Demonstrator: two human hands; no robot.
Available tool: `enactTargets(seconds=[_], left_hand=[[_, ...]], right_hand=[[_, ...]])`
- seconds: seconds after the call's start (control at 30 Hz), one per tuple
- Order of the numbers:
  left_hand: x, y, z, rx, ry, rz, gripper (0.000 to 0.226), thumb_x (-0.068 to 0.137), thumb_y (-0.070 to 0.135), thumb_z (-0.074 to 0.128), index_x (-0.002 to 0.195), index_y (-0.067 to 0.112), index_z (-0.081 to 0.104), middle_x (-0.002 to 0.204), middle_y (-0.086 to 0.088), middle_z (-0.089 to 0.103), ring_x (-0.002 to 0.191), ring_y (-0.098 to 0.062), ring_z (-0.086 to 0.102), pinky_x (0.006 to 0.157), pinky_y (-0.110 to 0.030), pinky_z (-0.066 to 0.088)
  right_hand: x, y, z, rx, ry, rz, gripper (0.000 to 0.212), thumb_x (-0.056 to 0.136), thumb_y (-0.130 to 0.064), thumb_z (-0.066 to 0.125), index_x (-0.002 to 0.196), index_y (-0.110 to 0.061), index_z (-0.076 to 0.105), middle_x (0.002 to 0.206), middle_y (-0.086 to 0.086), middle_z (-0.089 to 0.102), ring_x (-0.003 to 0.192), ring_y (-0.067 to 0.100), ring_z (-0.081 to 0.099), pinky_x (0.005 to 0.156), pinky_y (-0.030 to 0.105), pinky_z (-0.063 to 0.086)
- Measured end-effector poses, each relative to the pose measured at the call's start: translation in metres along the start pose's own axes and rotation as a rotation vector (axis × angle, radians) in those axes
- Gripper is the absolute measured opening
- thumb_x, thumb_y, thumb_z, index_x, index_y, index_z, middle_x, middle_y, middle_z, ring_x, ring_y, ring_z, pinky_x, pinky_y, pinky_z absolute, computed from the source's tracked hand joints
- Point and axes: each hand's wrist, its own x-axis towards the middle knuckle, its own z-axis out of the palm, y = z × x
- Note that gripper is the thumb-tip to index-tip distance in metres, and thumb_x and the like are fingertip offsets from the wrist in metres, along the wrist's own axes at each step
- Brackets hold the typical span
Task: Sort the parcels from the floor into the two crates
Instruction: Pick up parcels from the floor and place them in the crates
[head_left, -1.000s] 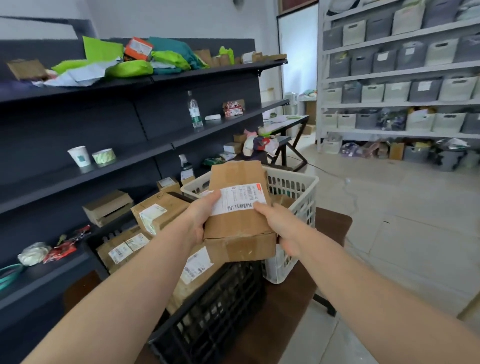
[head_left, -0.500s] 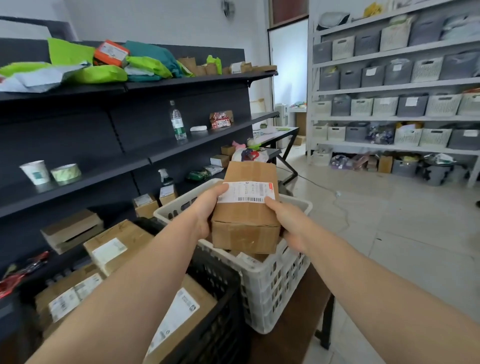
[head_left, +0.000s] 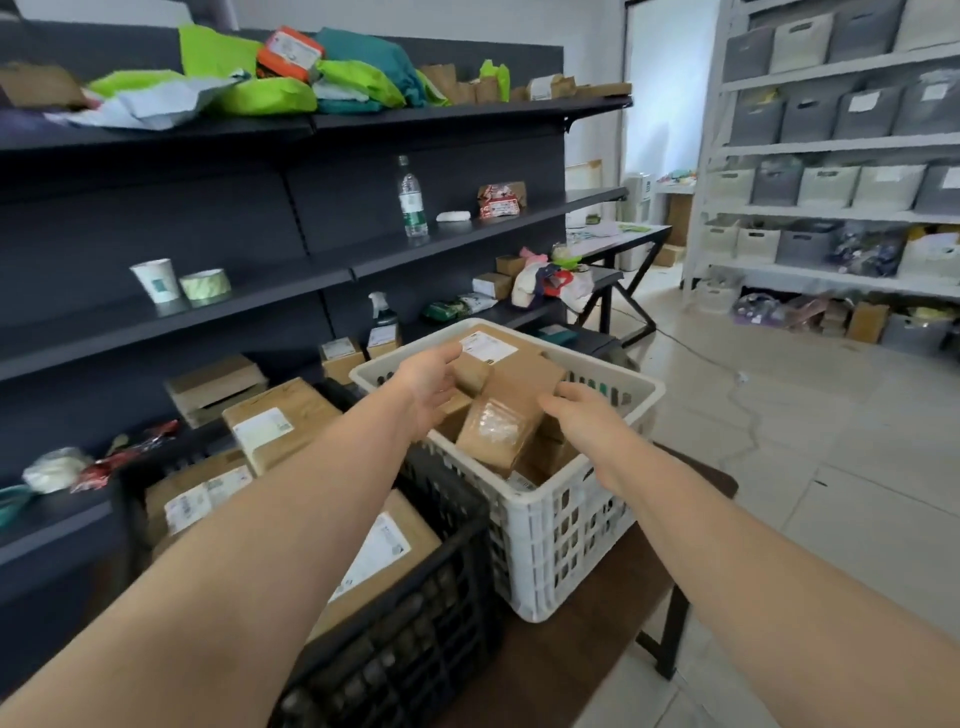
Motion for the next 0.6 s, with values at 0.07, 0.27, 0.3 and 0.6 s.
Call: enactTargets(seconds=[0.07, 0.27, 0.3, 0.6], left_hand=[[-0.028, -0.009, -0.01, -0.009, 0.087, 0.024, 0.057, 0.1, 0.037, 0.052, 0.149, 0.008, 0.04, 0.154, -0.01, 0.041, 0.143, -0.027, 0.038, 0.119, -0.046, 0.029], [-0.115, -0.046, -0.069, -0.09, 0.243, 0.046, 0.043, 0.104, 0.021, 0.046, 0.143, 0.005, 0.047, 0.147, -0.013, 0.05, 0.135, -0.031, 0.049, 0.114, -0.045, 0.038], [-0.129, -0.053, -0.083, -0.09, 0.286, 0.049, 0.041, 0.104, 0.019, 0.045, 0.142, 0.005, 0.048, 0.147, -0.013, 0.051, 0.133, -0.031, 0.05, 0.113, -0.046, 0.04], [-0.253, -0.131, -0.229, -0.134, 0.621, -0.005, 0.035, 0.104, 0.022, 0.043, 0.135, 0.008, 0.052, 0.134, -0.009, 0.056, 0.125, -0.028, 0.053, 0.099, -0.044, 0.044]], right_hand=[[-0.019, 0.001, 0.008, -0.007, -0.054, -0.013, 0.056, 0.099, -0.028, 0.051, 0.15, -0.016, 0.033, 0.153, 0.006, 0.038, 0.137, 0.025, 0.04, 0.106, 0.034, 0.033], [-0.084, -0.002, 0.061, -0.073, -0.247, -0.085, 0.048, 0.101, -0.025, 0.051, 0.146, -0.013, 0.039, 0.147, 0.007, 0.046, 0.132, 0.026, 0.044, 0.102, 0.033, 0.036], [-0.095, -0.002, 0.075, -0.083, -0.298, -0.083, 0.05, 0.101, -0.026, 0.051, 0.147, -0.014, 0.037, 0.15, 0.005, 0.042, 0.134, 0.026, 0.041, 0.103, 0.034, 0.035], [-0.194, -0.01, 0.202, -0.276, -0.649, -0.211, 0.046, 0.1, -0.023, 0.052, 0.145, -0.013, 0.045, 0.148, 0.004, 0.044, 0.135, 0.024, 0.041, 0.102, 0.031, 0.035]])
